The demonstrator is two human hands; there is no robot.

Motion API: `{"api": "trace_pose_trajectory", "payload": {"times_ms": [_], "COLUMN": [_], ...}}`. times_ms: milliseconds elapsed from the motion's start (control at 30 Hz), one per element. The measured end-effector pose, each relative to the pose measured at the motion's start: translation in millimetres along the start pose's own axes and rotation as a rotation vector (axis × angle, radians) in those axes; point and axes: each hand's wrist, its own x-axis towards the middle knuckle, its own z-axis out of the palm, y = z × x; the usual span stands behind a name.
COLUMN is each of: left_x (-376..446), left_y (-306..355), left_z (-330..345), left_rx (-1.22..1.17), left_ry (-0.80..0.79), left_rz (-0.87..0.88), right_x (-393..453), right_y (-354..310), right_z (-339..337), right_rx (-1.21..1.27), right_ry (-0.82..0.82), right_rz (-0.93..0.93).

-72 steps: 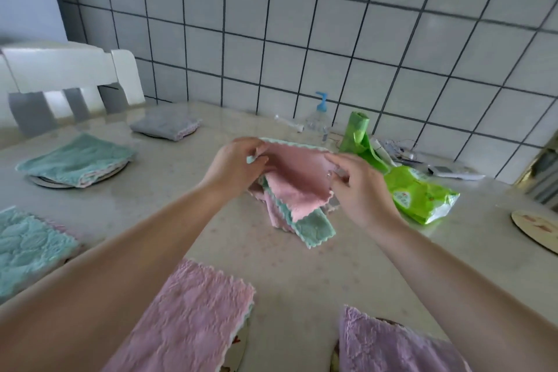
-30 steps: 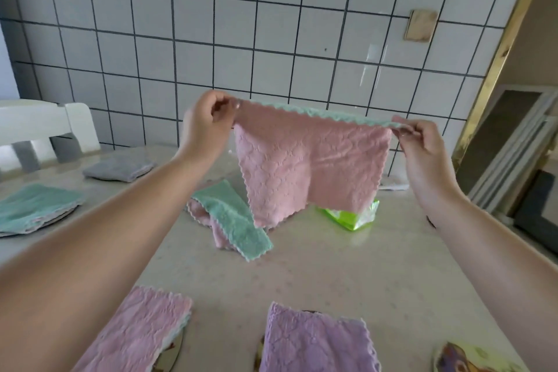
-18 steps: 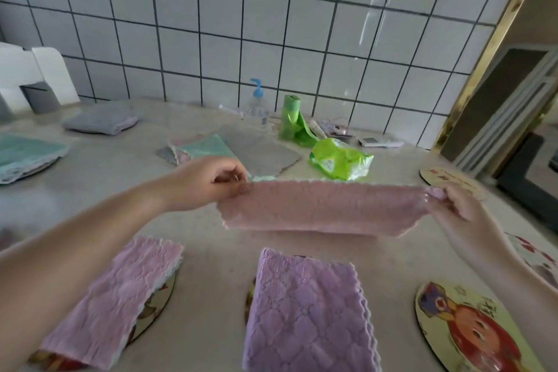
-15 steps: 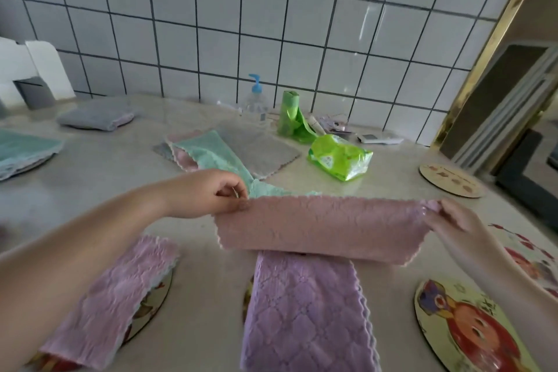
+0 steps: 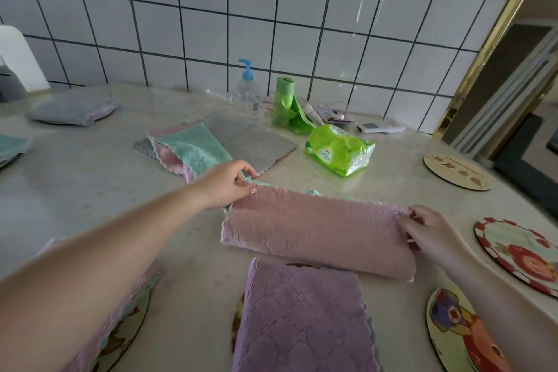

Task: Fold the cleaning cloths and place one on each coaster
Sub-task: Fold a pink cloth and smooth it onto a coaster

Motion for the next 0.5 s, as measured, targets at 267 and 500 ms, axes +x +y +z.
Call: {"api": "trace_pose_trajectory", "payload": {"times_ms": [267, 500], "left_x": [19.7, 23.4], "left_y": [-2.1, 0.5], "left_z": [12.7, 16.9], "left_rx": [0.298, 0.337], "left_ry": [0.172, 0.207], "left_rz": [-0.001, -0.019], "right_x": [30.5, 43.9], "right_y": [3.9, 5.9], "right_z": [6.0, 11.1], "right_rx": [-0.141, -0.183], "right_ry": [0.059, 0.102], "right_rz": [-0.044, -0.014]}}
